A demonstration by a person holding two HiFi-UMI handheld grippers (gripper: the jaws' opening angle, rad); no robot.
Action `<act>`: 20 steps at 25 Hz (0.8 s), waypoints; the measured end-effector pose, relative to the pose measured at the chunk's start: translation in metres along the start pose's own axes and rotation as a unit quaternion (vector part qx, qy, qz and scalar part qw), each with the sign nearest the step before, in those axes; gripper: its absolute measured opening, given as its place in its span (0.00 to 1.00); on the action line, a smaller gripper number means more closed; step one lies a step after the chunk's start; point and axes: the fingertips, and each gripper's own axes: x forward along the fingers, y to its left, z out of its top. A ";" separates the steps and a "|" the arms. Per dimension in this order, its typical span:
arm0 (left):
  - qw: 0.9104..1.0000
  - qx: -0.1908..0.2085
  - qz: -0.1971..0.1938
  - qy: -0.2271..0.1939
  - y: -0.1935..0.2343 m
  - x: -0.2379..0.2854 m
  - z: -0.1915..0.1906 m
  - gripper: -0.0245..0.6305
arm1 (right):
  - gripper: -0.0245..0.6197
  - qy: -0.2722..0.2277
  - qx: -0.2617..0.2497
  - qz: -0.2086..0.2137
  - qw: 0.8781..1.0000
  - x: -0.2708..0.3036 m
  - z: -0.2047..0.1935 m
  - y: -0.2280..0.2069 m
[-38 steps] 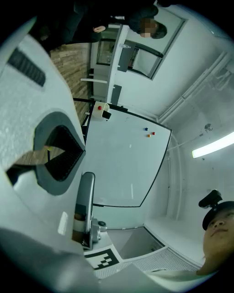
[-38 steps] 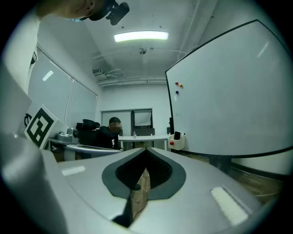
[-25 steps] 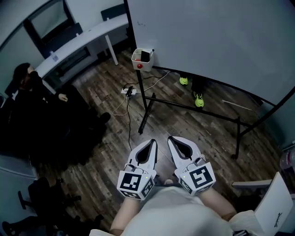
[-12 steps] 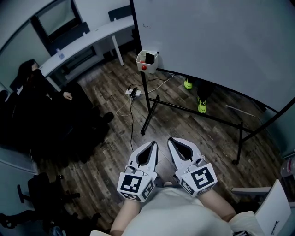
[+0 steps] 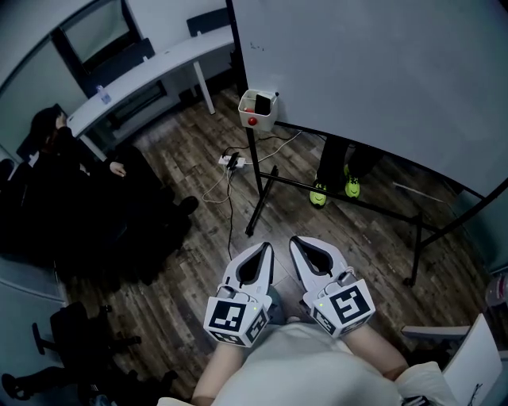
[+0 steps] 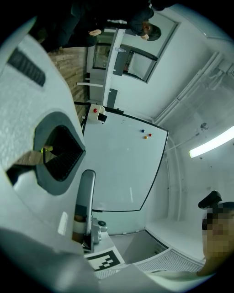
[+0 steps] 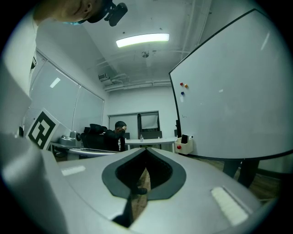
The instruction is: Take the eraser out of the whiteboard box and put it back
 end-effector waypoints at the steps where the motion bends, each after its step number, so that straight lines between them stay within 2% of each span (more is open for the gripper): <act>1: 1.000 -0.001 0.001 0.000 0.004 0.003 0.002 0.04 | 0.04 0.000 -0.001 0.000 1.000 0.005 0.001 -0.001; 20: 1.000 -0.010 0.004 0.013 0.079 0.065 0.016 0.04 | 0.04 0.019 0.001 0.004 1.000 0.092 0.001 -0.040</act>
